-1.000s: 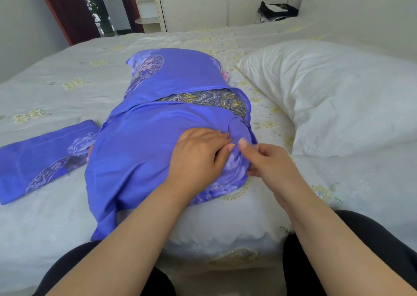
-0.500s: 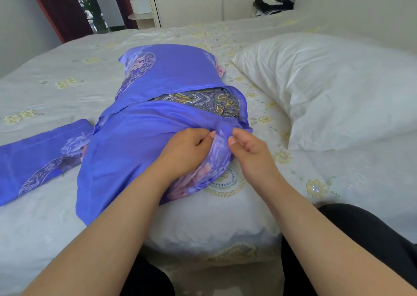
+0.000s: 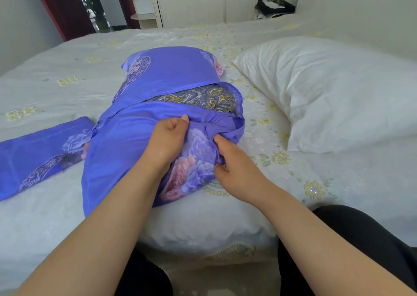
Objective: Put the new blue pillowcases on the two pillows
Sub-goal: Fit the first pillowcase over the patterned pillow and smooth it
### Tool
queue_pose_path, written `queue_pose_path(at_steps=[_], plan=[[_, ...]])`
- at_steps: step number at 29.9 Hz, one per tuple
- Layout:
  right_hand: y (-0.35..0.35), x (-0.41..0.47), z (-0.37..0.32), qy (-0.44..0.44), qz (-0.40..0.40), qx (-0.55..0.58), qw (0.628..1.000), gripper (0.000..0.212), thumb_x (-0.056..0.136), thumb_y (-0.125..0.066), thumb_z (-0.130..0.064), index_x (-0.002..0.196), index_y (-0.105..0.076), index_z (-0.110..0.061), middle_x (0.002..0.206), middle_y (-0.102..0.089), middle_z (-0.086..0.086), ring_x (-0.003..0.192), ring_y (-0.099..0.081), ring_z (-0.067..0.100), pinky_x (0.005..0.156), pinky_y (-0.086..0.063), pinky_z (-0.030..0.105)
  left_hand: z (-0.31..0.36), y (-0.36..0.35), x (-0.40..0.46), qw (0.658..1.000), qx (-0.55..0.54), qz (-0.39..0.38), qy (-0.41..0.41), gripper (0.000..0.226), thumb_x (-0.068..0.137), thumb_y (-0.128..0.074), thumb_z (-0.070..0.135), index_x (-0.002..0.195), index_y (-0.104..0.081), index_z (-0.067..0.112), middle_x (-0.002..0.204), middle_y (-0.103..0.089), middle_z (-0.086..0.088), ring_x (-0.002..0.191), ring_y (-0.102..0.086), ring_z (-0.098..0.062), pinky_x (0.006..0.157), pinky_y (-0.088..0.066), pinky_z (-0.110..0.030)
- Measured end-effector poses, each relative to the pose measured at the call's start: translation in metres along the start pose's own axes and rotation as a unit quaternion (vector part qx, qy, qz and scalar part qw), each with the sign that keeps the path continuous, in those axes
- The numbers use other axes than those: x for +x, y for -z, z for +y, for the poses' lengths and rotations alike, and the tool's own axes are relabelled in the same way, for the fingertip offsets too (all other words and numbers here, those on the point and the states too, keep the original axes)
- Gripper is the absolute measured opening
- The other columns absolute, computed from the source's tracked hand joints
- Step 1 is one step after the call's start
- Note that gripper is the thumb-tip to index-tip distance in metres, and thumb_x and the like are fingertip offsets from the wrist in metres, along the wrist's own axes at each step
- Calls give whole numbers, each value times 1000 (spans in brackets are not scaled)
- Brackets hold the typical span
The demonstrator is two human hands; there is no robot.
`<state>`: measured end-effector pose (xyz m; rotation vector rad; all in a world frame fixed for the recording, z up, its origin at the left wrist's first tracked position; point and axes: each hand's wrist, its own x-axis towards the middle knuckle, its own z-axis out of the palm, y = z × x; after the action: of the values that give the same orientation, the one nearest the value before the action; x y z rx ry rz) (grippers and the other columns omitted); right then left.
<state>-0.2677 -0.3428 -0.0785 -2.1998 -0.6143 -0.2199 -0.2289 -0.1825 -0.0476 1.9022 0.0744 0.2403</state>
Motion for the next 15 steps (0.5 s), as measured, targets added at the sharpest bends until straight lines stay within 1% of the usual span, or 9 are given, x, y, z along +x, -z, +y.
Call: queue_pose_path(at_steps=[1,3,5,8,10,12,13,14,15], plan=[[3,0,0,-4,1,-24,1000,45,78,-51,-3,121,-46,-14,104,-52,5,89,-49,22,74,-38,30,0,-2,-2,999,29,15,-20,43,97,-48,31,58,-34,20,53,-32,-1,50,-25,-15,51,-22,-29],[11,2,0,-16,-13,-90,996,47,79,-56,-13,125,-46,-16,110,-54,8,100,-50,30,79,-42,34,4,-5,-7,996,64,36,-54,50,98,-47,28,54,-25,21,44,-25,8,46,-20,-14,49,-19,-30],[18,2,-1,-29,-36,-139,989,53,81,-59,-23,131,-43,-21,112,-53,9,104,-50,31,84,-42,35,9,-5,-9,991,93,43,-80,51,98,-47,29,53,-23,21,42,-23,6,46,-20,-14,50,-22,-30],[24,6,2,-29,-83,-184,979,57,83,-58,-33,135,-38,-25,110,-50,7,109,-45,27,86,-39,32,22,1,-16,984,112,58,-124,48,98,-44,32,57,-24,19,50,-24,3,49,-22,-15,50,-25,-31],[24,14,1,-20,-112,-228,967,59,83,-58,-38,136,-36,-23,114,-49,5,114,-40,23,89,-35,31,31,4,-20,967,173,68,-172,47,99,-42,33,58,-24,18,50,-26,4,49,-23,-15,51,-24,-33],[24,27,-1,5,-129,-264,956,58,81,-59,-41,131,-38,-20,114,-51,5,116,-40,23,90,-34,32,32,5,-19,958,200,74,-191,47,100,-40,34,58,-25,19,50,-28,3,50,-27,-16,51,-23,-34],[24,34,-4,15,-138,-274,952,54,79,-60,-41,125,-42,-19,111,-52,5,114,-41,22,88,-35,32,32,5,-17,955,208,73,-196,47,100,-40,35,58,-25,20,50,-29,3,50,-28,-17,51,-22,-35],[22,41,-7,19,-153,-275,949,46,79,-61,-41,115,-46,-17,106,-52,4,108,-43,22,84,-35,31,31,5,-16,949,223,77,-207,46,99,-39,38,58,-25,20,49,-30,3,51,-30,-19,51,-22,-35],[20,48,-11,18,-174,-272,946,36,79,-62,-40,101,-49,-15,96,-52,3,99,-45,21,78,-35,29,30,6,-15,939,246,85,-224,45,98,-36,41,58,-26,22,49,-31,3,52,-32,-22,51,-23,-35]])
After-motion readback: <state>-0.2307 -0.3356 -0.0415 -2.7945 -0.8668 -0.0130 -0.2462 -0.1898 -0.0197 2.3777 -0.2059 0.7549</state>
